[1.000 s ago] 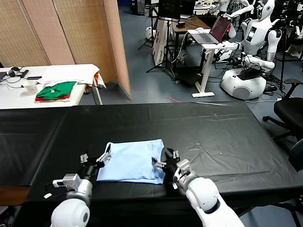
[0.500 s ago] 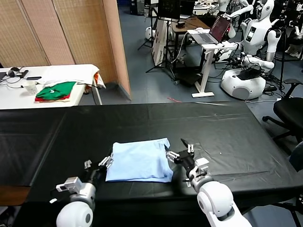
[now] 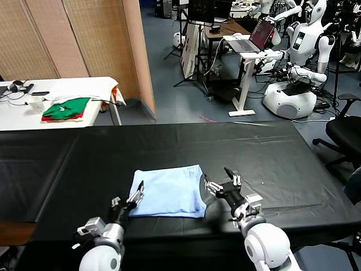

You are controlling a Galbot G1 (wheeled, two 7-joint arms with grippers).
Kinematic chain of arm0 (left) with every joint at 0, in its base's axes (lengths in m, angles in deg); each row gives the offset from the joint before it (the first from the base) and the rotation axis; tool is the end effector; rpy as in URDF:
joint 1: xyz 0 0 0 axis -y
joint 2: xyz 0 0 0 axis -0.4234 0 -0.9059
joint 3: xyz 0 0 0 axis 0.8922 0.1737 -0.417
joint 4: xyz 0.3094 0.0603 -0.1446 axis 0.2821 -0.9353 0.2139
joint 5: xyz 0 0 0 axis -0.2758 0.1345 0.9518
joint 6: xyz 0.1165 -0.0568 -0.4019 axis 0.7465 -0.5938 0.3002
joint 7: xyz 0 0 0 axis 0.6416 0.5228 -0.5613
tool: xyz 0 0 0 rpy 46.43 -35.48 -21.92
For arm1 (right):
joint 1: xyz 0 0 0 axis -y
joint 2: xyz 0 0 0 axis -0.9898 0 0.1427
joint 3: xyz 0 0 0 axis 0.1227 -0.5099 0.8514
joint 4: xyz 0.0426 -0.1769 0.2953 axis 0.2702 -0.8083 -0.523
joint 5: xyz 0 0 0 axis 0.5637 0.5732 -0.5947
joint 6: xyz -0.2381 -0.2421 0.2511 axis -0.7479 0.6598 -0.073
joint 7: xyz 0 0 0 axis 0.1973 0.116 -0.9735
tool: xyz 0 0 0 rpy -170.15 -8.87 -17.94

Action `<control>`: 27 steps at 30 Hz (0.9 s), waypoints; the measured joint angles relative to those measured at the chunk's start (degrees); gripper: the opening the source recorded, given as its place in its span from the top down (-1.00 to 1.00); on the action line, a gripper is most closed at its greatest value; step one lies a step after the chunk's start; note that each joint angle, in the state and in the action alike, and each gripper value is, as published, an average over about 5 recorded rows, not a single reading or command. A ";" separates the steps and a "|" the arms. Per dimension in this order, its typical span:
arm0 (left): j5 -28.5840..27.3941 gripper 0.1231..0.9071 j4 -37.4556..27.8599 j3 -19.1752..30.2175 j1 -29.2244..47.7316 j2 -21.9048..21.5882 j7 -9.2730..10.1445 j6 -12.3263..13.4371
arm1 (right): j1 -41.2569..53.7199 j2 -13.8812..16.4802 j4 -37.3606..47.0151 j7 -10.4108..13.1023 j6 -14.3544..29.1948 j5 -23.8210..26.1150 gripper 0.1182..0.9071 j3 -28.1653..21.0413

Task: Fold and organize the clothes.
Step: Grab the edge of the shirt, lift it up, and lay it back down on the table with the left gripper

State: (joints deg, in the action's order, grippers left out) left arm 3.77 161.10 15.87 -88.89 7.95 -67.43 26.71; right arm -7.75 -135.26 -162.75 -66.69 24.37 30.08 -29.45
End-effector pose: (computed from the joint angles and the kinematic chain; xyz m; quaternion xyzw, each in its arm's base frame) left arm 0.2802 0.0240 -0.3497 -0.0154 -0.9431 0.3011 0.1402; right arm 0.3074 0.0248 -0.2428 0.1486 -0.9808 -0.0242 0.1239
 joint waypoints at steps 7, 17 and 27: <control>-9.11 0.87 2.57 -0.92 -0.10 -2.70 1.39 0.12 | -0.65 0.19 -0.18 0.10 0.02 0.15 -1.00 1.10; -14.75 0.87 5.76 -9.37 -3.01 -19.31 4.32 -0.58 | -1.84 0.34 0.08 0.32 -0.18 0.06 -1.00 2.59; -19.05 0.87 10.36 -20.68 -8.04 -32.29 6.17 0.17 | -2.48 -0.06 0.54 0.42 -0.25 0.10 -1.00 2.75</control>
State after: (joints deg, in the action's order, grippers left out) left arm -15.28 171.46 -4.81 -96.93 -24.34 -61.26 26.88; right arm -10.22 -135.32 -162.20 -66.27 24.12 30.18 -26.70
